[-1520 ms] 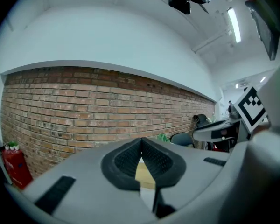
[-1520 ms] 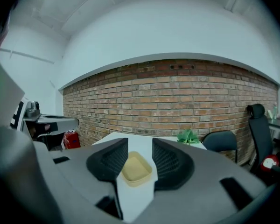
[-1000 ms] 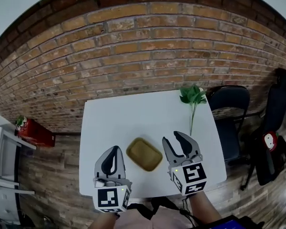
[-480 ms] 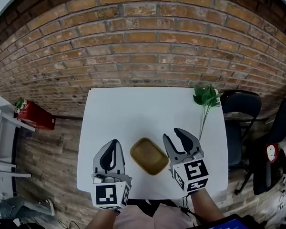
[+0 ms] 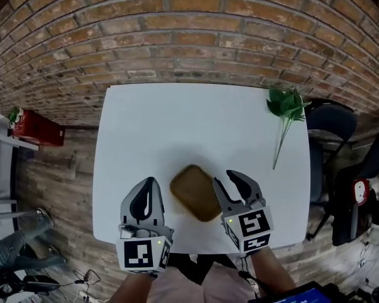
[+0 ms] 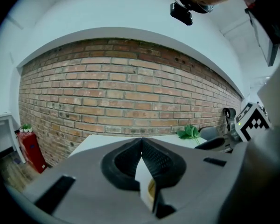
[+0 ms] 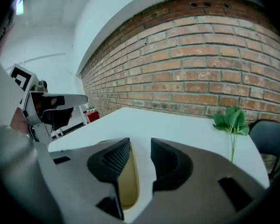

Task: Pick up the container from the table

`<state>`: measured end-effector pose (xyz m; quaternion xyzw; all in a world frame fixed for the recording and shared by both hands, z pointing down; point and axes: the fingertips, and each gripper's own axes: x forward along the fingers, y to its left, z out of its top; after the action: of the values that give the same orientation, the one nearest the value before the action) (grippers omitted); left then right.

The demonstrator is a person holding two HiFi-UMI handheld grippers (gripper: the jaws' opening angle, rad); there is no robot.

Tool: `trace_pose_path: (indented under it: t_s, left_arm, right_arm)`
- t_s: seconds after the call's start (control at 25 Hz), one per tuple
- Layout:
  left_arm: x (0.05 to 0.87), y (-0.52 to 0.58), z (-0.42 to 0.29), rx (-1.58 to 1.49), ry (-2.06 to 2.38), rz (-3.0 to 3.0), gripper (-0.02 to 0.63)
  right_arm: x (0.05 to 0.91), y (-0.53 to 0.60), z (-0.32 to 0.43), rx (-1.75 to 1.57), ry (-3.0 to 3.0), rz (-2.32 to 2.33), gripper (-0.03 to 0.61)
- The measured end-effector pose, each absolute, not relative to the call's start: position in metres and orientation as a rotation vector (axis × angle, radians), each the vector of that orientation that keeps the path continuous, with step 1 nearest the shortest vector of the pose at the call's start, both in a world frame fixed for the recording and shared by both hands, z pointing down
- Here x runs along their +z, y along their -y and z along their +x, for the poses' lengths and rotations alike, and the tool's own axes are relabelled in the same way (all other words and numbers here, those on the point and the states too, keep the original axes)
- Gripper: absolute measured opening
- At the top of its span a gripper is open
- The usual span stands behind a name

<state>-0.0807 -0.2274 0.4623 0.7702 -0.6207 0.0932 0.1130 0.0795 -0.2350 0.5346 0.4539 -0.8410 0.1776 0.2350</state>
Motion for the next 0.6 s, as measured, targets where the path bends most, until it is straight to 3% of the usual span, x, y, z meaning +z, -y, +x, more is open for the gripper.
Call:
trace_pose_path:
  t_s: [0.6]
  left_arm:
    - [0.514,0.219,-0.075,0.353,1.754,2.193,0.009]
  right_arm:
    - [0.603,0.210,0.081,0.574,2.214,1.139,0.122]
